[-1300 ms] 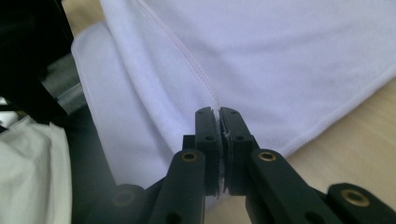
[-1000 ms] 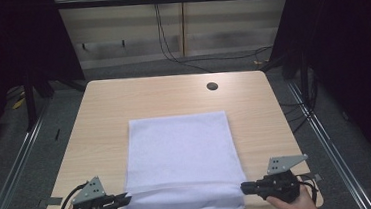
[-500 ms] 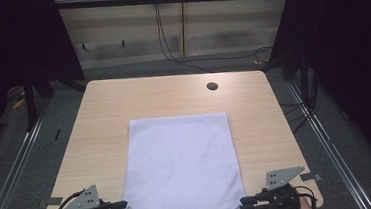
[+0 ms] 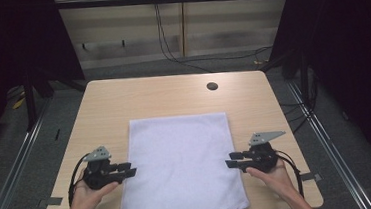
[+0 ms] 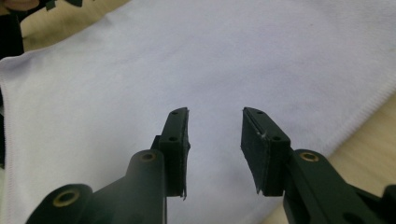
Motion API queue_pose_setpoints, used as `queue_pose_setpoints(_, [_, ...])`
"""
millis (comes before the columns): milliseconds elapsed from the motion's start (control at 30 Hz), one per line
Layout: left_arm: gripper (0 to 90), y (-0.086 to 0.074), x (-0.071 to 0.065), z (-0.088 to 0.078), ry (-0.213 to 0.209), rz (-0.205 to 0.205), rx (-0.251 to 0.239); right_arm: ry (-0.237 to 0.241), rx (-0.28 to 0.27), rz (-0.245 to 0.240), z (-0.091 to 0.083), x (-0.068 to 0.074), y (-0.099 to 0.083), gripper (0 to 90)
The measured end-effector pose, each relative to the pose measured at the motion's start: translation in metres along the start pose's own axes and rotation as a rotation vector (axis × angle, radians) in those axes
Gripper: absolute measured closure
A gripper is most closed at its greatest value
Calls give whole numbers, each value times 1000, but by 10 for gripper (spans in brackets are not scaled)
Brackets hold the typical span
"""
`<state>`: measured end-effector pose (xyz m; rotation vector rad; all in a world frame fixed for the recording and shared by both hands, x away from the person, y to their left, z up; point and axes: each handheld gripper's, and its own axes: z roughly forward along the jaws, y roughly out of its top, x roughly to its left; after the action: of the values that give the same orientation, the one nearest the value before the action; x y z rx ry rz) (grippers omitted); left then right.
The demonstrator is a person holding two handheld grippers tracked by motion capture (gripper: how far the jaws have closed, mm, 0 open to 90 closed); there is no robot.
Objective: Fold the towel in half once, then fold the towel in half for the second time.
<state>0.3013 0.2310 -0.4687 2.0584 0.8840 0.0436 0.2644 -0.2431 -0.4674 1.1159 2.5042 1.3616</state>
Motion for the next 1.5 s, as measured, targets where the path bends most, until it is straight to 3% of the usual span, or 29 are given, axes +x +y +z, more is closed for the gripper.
queue_pose_setpoints(100, [607, 12, 14, 18, 22, -22, 4, -12, 42, -14, 18, -9, 11, 624])
queue_pose_setpoints(167, [606, 19, 23, 30, 15, -37, 11, -22, 60, -16, 28, -14, 16, 626])
queue_pose_setpoints(233, [597, 24, 31, 39, 57, -28, 13, -30, 70, -7, 39, -21, 22, 626])
queue_pose_setpoints(300, [596, 28, 39, 46, 62, -37, 29, -53, 80, -13, 50, -27, 28, 628])
queue_pose_setpoints(367, [576, 30, 48, 54, 86, -13, 78, -70, 80, -10, 58, -34, 34, 631])
queue_pose_setpoints(400, [575, 29, 50, 55, 116, -7, 73, -80, 75, -3, 63, -38, 37, 633])
queue_pose_setpoints(433, [585, 28, 54, 56, 125, -27, 55, -79, 73, 3, 66, -41, 39, 639])
queue_pose_setpoints(467, [615, 27, 54, 57, 126, -23, 56, -92, 73, 11, 70, -43, 40, 640])
queue_pose_setpoints(500, [631, 26, 51, 57, 145, 20, 67, -94, 78, 10, 73, -44, 41, 641])
queue_pose_setpoints(533, [648, 26, 49, 56, 150, 39, 75, -95, 83, 16, 76, -45, 41, 638])
queue_pose_setpoints(567, [686, 25, 47, 56, 153, 47, 83, -98, 92, 9, 79, -47, 40, 637])
queue_pose_setpoints(633, [817, 22, 45, 54, 111, 55, 90, -114, 106, 2, 82, -45, 37, 638])
queue_pose_setpoints(667, [825, 19, 45, 53, 112, 59, 81, -111, 106, -7, 81, -44, 36, 653])
queue_pose_setpoints(733, [829, 17, 42, 52, 103, 53, 73, -129, 126, -41, 78, -40, 33, 660])
queue_pose_setpoints(967, [816, 8, 24, 48, 55, 70, 92, -91, 149, -28, 59, -30, 18, 658])
queue_pose_setpoints(1100, [808, 3, 16, 45, 17, 54, 97, -80, 155, -24, 53, -27, 13, 657])
queue_pose_setpoints(1300, [801, -4, 2, 40, 7, 71, 112, -59, 166, -18, 44, -21, 5, 655])
queue_pose_setpoints(1400, [760, -9, -8, 37, 4, 87, 127, -39, 182, -34, 37, -12, -2, 649])
queue_pose_setpoints(1500, [741, -13, -14, 33, -29, 76, 142, -7, 210, -20, 26, -1, -11, 647])
